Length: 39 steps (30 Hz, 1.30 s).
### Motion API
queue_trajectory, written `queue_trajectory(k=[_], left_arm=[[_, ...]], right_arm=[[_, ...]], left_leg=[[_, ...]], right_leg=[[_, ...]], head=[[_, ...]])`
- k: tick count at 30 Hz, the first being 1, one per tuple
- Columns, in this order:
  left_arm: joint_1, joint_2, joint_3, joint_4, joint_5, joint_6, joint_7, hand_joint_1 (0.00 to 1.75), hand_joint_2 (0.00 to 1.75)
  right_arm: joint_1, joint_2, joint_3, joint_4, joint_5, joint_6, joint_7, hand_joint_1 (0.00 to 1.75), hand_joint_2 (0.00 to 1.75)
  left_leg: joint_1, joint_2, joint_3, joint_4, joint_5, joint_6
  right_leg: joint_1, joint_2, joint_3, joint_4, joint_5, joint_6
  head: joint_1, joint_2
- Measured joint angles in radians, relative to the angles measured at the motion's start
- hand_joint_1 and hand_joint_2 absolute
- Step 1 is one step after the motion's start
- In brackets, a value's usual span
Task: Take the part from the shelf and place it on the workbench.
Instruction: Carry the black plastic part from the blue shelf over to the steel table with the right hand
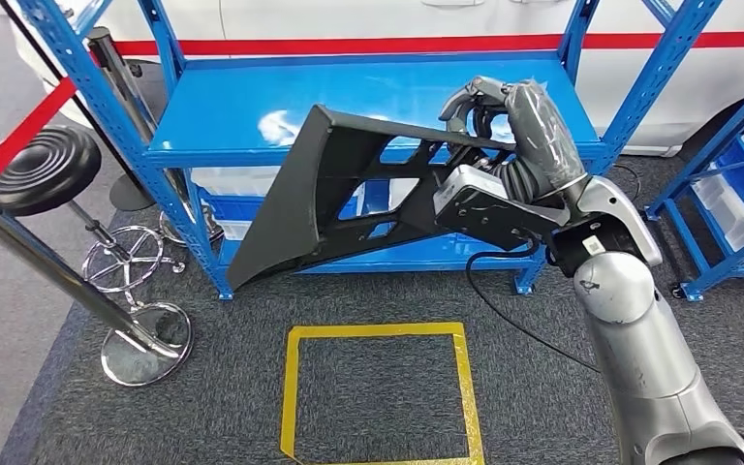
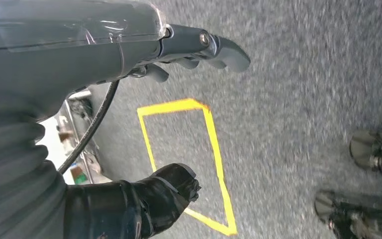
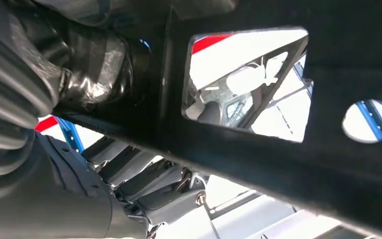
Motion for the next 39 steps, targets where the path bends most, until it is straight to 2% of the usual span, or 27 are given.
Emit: queue_trajectory(k=[1,3,4,5,6,8,10,11,13,15,16,18,20,21,22,23,25,27,28,30,31,33,35,36,37,38,39], left_arm=[[0.002,0.001,0.000,0.001,0.000,-0.001,-0.002,0.00,1.75],[0.006,0.004,0.000,0.002,0.000,-0.003,-0.007,0.00,1.75],[0.007,0.005,0.000,0.002,-0.001,-0.003,-0.009,0.00,1.75],[0.009,0.006,0.000,0.002,-0.001,-0.003,-0.011,0.00,1.75],[0.010,0.007,0.000,0.002,-0.001,-0.003,-0.012,0.00,1.75],[0.010,0.008,0.000,0.002,-0.001,-0.004,-0.013,0.00,1.75],[0.009,0.010,0.000,0.002,-0.001,-0.004,-0.014,0.00,1.75],[0.009,0.013,0.000,0.002,0.000,-0.004,-0.014,0.00,1.75],[0.009,0.019,0.000,0.002,0.003,-0.007,-0.016,0.00,1.75],[0.011,0.027,0.000,0.002,0.009,-0.015,-0.016,0.00,1.75],[0.010,0.031,0.000,0.002,0.012,-0.020,-0.014,0.00,1.75],[0.007,0.035,0.000,0.002,0.015,-0.026,-0.009,0.00,1.75],[0.004,0.036,0.000,0.002,0.017,-0.028,-0.007,0.00,1.75],[0.004,0.036,0.000,0.002,0.018,-0.029,-0.006,0.00,1.75],[0.005,0.036,0.000,0.002,0.018,-0.028,-0.006,0.00,1.75],[0.006,0.036,0.000,0.002,0.018,-0.027,-0.005,0.00,1.75],[0.007,0.033,0.000,0.002,0.019,-0.023,-0.004,0.00,1.75],[0.007,0.029,0.000,0.002,0.021,-0.019,-0.004,0.00,1.75],[0.009,0.028,0.000,0.001,0.022,-0.017,-0.005,0.00,1.75],[0.013,0.030,0.000,0.002,0.027,-0.014,-0.007,0.00,1.75],[0.014,0.030,0.000,0.002,0.030,-0.015,-0.009,0.00,1.75],[0.012,0.031,0.000,0.003,0.038,-0.018,-0.011,0.00,1.75],[0.008,0.030,0.000,0.003,0.044,-0.020,-0.011,0.00,1.75],[0.006,0.030,0.000,0.003,0.046,-0.021,-0.011,0.00,1.75],[0.006,0.030,0.000,0.003,0.048,-0.021,-0.011,0.00,1.75],[0.005,0.030,0.000,0.003,0.049,-0.021,-0.011,0.00,1.75],[0.005,0.030,0.000,0.003,0.049,-0.022,-0.011,0.00,1.75]], right_arm=[[0.001,0.002,0.005,0.003,0.002,-0.002,-0.001,1.75,1.75],[0.002,0.004,0.010,0.007,0.005,-0.006,-0.003,1.75,1.75],[0.004,0.004,0.011,0.008,0.006,-0.007,-0.004,1.75,1.75],[0.006,0.004,0.012,0.009,0.007,-0.007,-0.005,1.75,1.75],[0.008,0.004,0.014,0.011,0.007,-0.007,-0.005,1.75,1.75],[0.013,0.004,0.017,0.014,0.008,-0.007,-0.005,1.75,1.75],[0.016,0.005,0.018,0.015,0.009,-0.008,-0.005,1.75,1.75],[0.015,0.006,0.018,0.015,0.009,-0.008,-0.005,1.75,1.75],[0.013,0.011,0.019,0.017,0.011,-0.008,-0.005,1.75,1.75],[0.005,0.023,0.024,0.026,0.016,-0.008,-0.003,1.75,1.75],[0.000,0.030,0.028,0.034,0.019,-0.008,-0.002,1.75,1.75],[-0.010,0.039,0.034,0.047,0.021,-0.008,-0.001,1.75,1.75],[-0.014,0.044,0.035,0.056,0.022,-0.008,0.000,1.75,1.75],[-0.014,0.044,0.036,0.061,0.022,-0.008,0.000,1.75,1.75],[-0.014,0.044,0.036,0.065,0.022,-0.008,-0.001,1.75,1.75],[-0.014,0.045,0.037,0.069,0.022,-0.008,-0.001,1.75,1.75],[-0.015,0.045,0.038,0.072,0.020,-0.009,-0.003,1.75,1.75],[-0.014,0.045,0.039,0.073,0.019,-0.009,-0.006,1.75,1.75],[-0.014,0.044,0.039,0.073,0.018,-0.009,-0.009,1.75,1.75],[-0.017,0.045,0.040,0.074,0.018,-0.009,-0.013,1.75,1.75],[-0.019,0.046,0.040,0.076,0.018,-0.008,-0.014,1.75,1.75],[-0.025,0.050,0.041,0.079,0.019,-0.007,-0.015,1.75,1.75],[-0.029,0.052,0.042,0.081,0.019,-0.006,-0.016,1.75,1.75],[-0.029,0.052,0.042,0.083,0.019,-0.006,-0.017,1.75,1.75],[-0.029,0.053,0.042,0.085,0.019,-0.006,-0.017,1.75,1.75],[-0.028,0.053,0.042,0.087,0.019,-0.006,-0.017,1.75,1.75],[-0.028,0.054,0.042,0.089,0.019,-0.006,-0.016,1.75,1.75]], left_leg=[[0.002,0.003,-0.010,0.012,-0.017,-0.006],[0.006,0.018,-0.038,0.090,-0.109,-0.014],[0.007,0.024,-0.052,0.151,-0.164,-0.018],[0.008,0.026,-0.062,0.216,-0.200,-0.022],[0.009,0.027,-0.065,0.269,-0.211,-0.026],[0.010,0.032,-0.027,0.287,-0.171,-0.031],[0.011,0.058,0.074,0.172,-0.136,-0.033],[0.008,0.076,0.131,0.093,-0.144,-0.029],[0.000,0.095,0.189,-0.005,-0.173,-0.015],[-0.002,0.082,0.180,-0.021,-0.163,0.005],[0.000,0.074,0.172,-0.024,-0.150,0.013],[0.004,0.059,0.148,-0.027,-0.121,0.029],[0.000,0.039,0.115,-0.025,-0.094,0.038],[-0.003,0.027,0.098,-0.023,-0.082,0.039],[-0.006,0.014,0.081,-0.020,-0.070,0.040],[-0.009,0.001,0.064,-0.017,-0.059,0.040],[-0.012,-0.026,0.033,-0.009,-0.038,0.038],[-0.013,-0.050,0.013,-0.005,-0.018,0.032],[-0.011,-0.060,0.009,-0.008,-0.007,0.027],[-0.008,-0.080,0.003,-0.017,0.014,0.014],[-0.009,-0.073,-0.004,-0.014,0.008,0.009],[-0.010,-0.028,-0.029,0.041,-0.058,-0.001],[-0.002,0.016,-0.061,0.165,-0.159,-0.014],[0.004,0.024,-0.071,0.228,-0.186,-0.021],[0.009,0.028,-0.071,0.272,-0.187,-0.028],[0.014,0.032,-0.056,0.283,-0.166,-0.035],[0.018,0.038,-0.022,0.260,-0.136,-0.040]], right_leg=[[-0.002,-0.012,-0.010,-0.003,0.013,-0.010],[-0.003,-0.033,-0.036,-0.007,0.039,-0.025],[-0.002,-0.041,-0.051,-0.007,0.051,-0.028],[-0.001,-0.050,-0.068,-0.006,0.064,-0.028],[0.000,-0.059,-0.084,-0.004,0.076,-0.027],[-0.001,-0.080,-0.118,0.002,0.097,-0.023],[-0.001,-0.099,-0.143,0.012,0.111,-0.016],[0.000,-0.108,-0.151,0.017,0.117,-0.011],[0.001,-0.127,-0.155,0.019,0.131,0.001],[-0.001,-0.139,-0.157,0.015,0.144,0.014],[-0.002,-0.126,-0.162,0.021,0.133,0.020],[-0.003,-0.073,-0.183,0.084,0.055,0.026],[0.000,-0.038,-0.210,0.206,-0.039,0.023],[0.003,-0.033,-0.216,0.259,-0.059,0.020],[0.005,-0.031,-0.212,0.289,-0.057,0.016],[0.008,-0.029,-0.193,0.286,-0.037,0.010],[0.017,0.001,-0.104,0.176,0.003,-0.015],[0.021,0.041,-0.021,0.046,0.004,-0.032],[0.022,0.051,-0.004,0.014,-0.003,-0.034],[0.020,0.032,-0.005,-0.002,0.011,-0.031],[0.017,0.018,-0.009,-0.011,0.022,-0.034],[0.009,-0.012,-0.026,-0.025,0.049,-0.043],[0.011,-0.040,-0.051,-0.025,0.072,-0.044],[0.011,-0.054,-0.067,-0.024,0.082,-0.042],[0.010,-0.069,-0.082,-0.022,0.091,-0.039],[0.008,-0.083,-0.098,-0.017,0.099,-0.035],[0.006,-0.097,-0.113,-0.012,0.106,-0.030]], head=[[0.000,0.000],[-0.002,0.000],[-0.002,0.000],[-0.003,0.000],[-0.003,0.000],[-0.003,0.000],[-0.003,0.000],[-0.003,0.000],[-0.002,0.000],[-0.002,0.000],[-0.002,0.000],[-0.001,0.000],[-0.001,0.000],[-0.001,0.000],[-0.001,0.000],[-0.001,0.000],[-0.001,0.000],[-0.002,0.000],[-0.002,0.000],[-0.001,0.000],[-0.001,0.000],[-0.004,0.000],[-0.007,0.000],[-0.007,0.000],[-0.008,0.000],[-0.008,0.000],[-0.008,0.000]])
